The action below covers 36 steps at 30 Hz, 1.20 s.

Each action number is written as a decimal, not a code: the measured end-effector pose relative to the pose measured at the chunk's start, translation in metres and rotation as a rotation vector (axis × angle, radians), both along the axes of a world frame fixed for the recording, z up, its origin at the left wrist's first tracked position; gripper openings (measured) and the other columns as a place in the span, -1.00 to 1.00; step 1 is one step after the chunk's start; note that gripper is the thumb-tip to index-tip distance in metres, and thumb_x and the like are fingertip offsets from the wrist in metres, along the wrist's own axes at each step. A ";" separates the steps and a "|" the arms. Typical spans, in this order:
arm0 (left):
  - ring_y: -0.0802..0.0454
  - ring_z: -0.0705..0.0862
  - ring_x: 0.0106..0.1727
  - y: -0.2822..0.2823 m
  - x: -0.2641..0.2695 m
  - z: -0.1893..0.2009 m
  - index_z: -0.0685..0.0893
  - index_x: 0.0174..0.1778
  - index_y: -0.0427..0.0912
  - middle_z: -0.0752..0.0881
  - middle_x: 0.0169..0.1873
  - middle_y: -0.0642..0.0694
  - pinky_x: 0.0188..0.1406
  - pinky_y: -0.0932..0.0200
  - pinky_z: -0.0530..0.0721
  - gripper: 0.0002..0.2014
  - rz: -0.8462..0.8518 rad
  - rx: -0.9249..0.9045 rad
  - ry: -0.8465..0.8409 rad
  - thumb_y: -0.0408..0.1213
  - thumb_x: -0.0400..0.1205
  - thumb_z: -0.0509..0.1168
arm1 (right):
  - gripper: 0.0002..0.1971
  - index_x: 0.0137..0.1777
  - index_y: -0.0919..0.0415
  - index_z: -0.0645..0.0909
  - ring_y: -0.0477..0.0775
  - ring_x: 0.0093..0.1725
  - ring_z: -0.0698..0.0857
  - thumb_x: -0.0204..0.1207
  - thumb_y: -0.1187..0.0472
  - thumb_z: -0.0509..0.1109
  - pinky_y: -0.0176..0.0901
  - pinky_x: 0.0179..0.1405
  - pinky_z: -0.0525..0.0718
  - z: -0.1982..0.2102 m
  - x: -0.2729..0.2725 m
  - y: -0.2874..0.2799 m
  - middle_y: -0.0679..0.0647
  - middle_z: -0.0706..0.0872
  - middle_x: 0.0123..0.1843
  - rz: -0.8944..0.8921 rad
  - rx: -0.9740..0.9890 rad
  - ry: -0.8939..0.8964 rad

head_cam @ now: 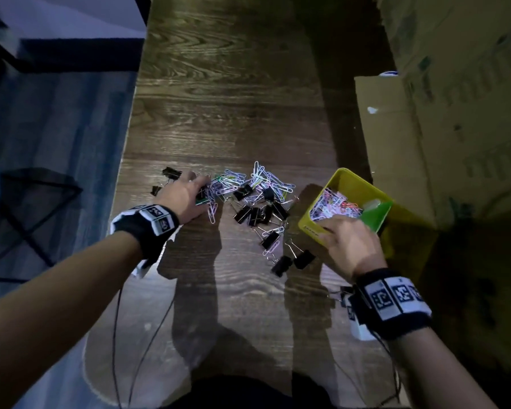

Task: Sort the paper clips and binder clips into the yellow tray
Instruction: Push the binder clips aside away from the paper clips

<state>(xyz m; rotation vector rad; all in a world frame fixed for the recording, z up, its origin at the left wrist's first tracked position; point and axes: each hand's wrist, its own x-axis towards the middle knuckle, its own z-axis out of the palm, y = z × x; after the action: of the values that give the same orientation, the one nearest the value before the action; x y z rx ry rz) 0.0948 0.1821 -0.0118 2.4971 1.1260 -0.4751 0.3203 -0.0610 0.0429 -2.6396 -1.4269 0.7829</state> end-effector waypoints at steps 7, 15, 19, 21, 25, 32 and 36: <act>-0.26 0.68 0.00 0.009 -0.003 -0.006 0.69 0.13 -0.14 0.63 0.09 -0.21 -0.04 -0.08 0.66 -0.74 -0.039 -0.010 -0.153 -0.17 0.55 0.37 | -0.81 0.14 0.10 0.67 0.23 0.04 0.68 0.56 0.13 0.39 0.10 0.06 0.65 -0.007 0.012 -0.012 0.18 0.72 0.06 -0.298 0.069 0.008; -0.08 0.68 -0.23 0.046 0.029 0.021 0.66 0.14 -0.16 0.72 -0.08 -0.15 -0.36 0.19 0.62 -0.76 0.096 0.040 -0.267 -0.17 0.60 0.33 | -0.53 0.29 0.25 0.62 -0.14 -0.01 0.48 0.35 0.32 0.56 -0.53 0.04 0.44 0.002 -0.024 0.015 0.19 0.51 0.17 -0.210 0.614 0.004; -0.16 0.66 -0.17 0.067 0.053 0.012 0.63 0.16 -0.19 0.70 -0.05 -0.26 -0.24 0.04 0.70 -0.77 0.124 -0.010 -0.166 -0.26 0.60 0.32 | -0.32 0.52 0.04 0.40 0.15 0.42 0.41 0.41 0.07 0.54 -0.03 0.45 0.43 -0.021 -0.048 0.055 0.19 0.34 0.45 0.048 0.233 0.140; -0.22 0.66 -0.05 0.071 0.059 0.007 0.60 0.21 -0.17 0.66 0.08 -0.30 -0.11 -0.05 0.71 -0.71 0.121 -0.023 -0.119 -0.28 0.57 0.36 | -0.13 0.61 -0.12 0.16 0.25 0.56 0.19 0.36 -0.02 0.56 0.17 0.54 0.31 -0.034 -0.050 0.069 0.18 0.09 0.62 0.129 0.059 0.131; -0.20 0.63 0.03 0.050 0.065 0.015 0.34 0.41 0.01 0.35 0.33 -0.21 -0.07 -0.15 0.71 -0.39 -0.048 0.045 -0.082 -0.05 0.48 0.42 | -0.01 0.61 -0.20 0.04 0.38 0.49 0.34 0.31 0.03 0.62 0.19 0.40 0.49 -0.048 -0.044 0.087 0.19 -0.14 0.67 0.243 -0.103 0.101; -0.25 0.62 0.13 -0.020 0.062 -0.003 0.31 0.46 0.11 0.27 0.42 -0.09 0.01 -0.12 0.65 -0.20 -0.338 -0.142 0.030 0.25 0.34 0.42 | -0.37 0.47 -0.08 0.30 0.33 0.08 0.65 0.44 -0.01 0.48 0.16 -0.03 0.63 -0.051 -0.037 0.099 0.16 0.22 0.47 0.343 -0.122 -0.006; -0.28 0.65 0.08 -0.034 0.055 -0.022 0.35 0.46 0.06 0.30 0.41 -0.10 0.04 -0.15 0.63 -0.31 -0.307 -0.111 -0.033 0.03 0.42 0.44 | -0.52 0.35 0.00 0.39 0.36 0.12 0.59 0.47 0.02 0.45 0.15 -0.03 0.60 -0.050 -0.042 0.097 0.17 0.30 0.41 0.343 -0.118 -0.032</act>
<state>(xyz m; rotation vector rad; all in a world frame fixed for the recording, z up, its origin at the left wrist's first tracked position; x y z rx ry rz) 0.1495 0.1478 -0.0341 2.5776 0.6849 -0.5590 0.2787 0.0362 -0.0072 -2.5308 -1.9315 0.8787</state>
